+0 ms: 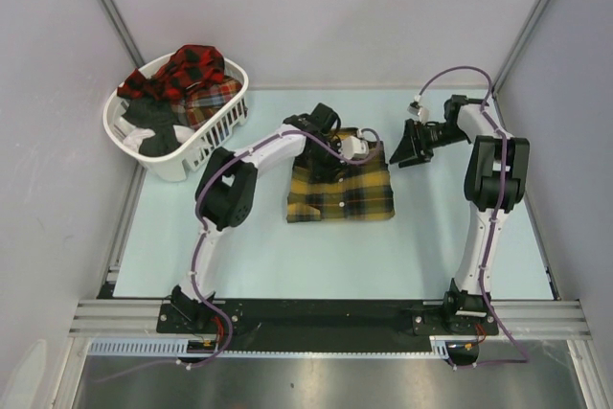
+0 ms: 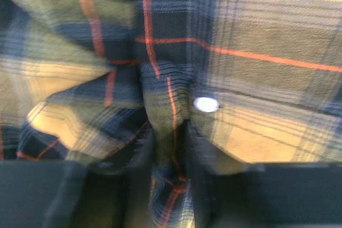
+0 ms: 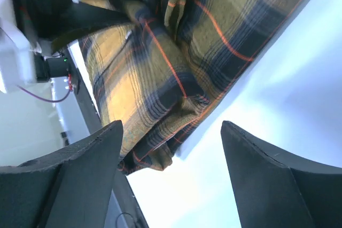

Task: Fold and stack the long sleeve shirts
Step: Fold the shirt

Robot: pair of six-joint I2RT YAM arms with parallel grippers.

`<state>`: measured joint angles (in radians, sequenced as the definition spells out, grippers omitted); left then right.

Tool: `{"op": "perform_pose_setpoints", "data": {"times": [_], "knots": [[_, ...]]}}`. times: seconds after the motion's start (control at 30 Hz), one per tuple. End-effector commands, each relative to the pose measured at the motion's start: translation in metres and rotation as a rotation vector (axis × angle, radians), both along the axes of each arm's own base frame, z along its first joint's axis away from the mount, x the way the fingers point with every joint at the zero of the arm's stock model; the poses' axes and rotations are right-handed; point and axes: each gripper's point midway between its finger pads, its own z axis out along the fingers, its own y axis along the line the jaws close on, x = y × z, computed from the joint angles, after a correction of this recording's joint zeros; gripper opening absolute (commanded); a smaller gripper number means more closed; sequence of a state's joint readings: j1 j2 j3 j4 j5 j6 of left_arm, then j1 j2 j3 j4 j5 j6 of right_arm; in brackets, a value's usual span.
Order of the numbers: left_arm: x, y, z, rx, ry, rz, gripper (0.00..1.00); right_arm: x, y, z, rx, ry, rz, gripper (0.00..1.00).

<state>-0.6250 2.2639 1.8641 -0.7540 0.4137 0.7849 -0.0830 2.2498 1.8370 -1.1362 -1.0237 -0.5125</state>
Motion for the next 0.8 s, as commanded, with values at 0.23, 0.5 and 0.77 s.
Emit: {"op": "perform_pose_setpoints", "data": {"times": [0.23,0.5,0.77], "knots": [[0.03,0.043,0.119,-0.252,0.06,0.361,0.77,-0.023,0.008,0.022,0.014,-0.009,-0.026,0.8],[-0.078,0.107,0.095,-0.384,0.377,0.567,0.85,-0.09,0.0,0.037,0.075,0.052,-0.073,0.97],[-0.114,0.112,0.04,-0.444,0.42,0.615,0.87,-0.125,0.006,-0.012,-0.038,-0.061,-0.03,0.99]]}}
